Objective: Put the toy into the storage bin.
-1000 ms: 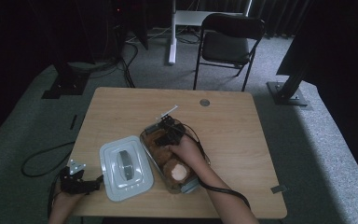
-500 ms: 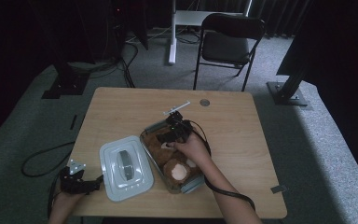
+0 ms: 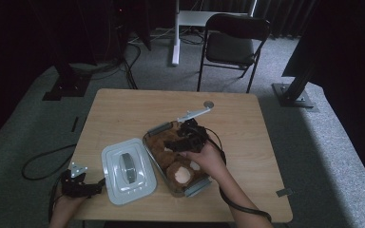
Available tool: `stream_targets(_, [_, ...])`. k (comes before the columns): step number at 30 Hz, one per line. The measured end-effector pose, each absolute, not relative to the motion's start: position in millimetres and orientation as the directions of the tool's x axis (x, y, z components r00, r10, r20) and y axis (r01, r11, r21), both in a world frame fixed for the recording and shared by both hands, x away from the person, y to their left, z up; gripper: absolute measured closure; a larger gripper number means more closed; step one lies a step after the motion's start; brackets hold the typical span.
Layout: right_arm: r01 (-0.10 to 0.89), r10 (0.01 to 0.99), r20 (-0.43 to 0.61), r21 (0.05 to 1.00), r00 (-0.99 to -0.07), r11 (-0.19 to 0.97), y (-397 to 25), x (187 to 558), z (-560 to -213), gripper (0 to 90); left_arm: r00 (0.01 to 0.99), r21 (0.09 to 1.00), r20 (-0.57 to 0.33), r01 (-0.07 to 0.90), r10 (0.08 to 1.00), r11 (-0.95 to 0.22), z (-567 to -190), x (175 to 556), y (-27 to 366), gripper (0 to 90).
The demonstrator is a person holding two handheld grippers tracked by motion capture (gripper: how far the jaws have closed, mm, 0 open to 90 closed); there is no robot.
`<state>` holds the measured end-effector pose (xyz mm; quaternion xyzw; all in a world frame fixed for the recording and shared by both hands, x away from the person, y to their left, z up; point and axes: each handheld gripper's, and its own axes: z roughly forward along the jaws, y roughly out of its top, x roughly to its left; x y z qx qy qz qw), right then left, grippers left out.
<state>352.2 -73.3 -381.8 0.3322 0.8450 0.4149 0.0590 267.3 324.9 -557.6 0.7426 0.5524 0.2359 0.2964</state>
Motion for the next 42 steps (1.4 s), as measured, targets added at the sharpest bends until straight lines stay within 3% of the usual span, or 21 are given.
stream_targets(13, [0.464,0.563,0.186,0.788,-0.805,0.404,-107,298,-375,33.8,0.277,0.701,0.020,0.682,0.961,-0.211,-558,267,325,0.6])
stream_targets(22, [0.494,0.571,0.211,0.770,-0.794,0.403,-126,282,-389,34.1,0.279,0.698,0.022,0.683,0.960,-0.215,-557,267,325,0.6])
stream_targets(25, [0.487,0.558,0.211,0.772,-0.803,0.409,-129,273,-395,43.8,0.279,0.698,0.022,0.683,0.960,-0.215,-557,267,325,0.6])
stream_targets(33, [0.425,0.505,0.155,0.768,-0.849,0.479,-116,261,-400,58.3,0.279,0.699,0.022,0.683,0.960,-0.215,-557,267,325,0.6])
stream_targets(42, [0.447,0.523,0.130,0.711,-0.842,0.543,-92,288,-418,66.2,0.279,0.698,0.022,0.683,0.960,-0.215,-557,267,325,0.6])
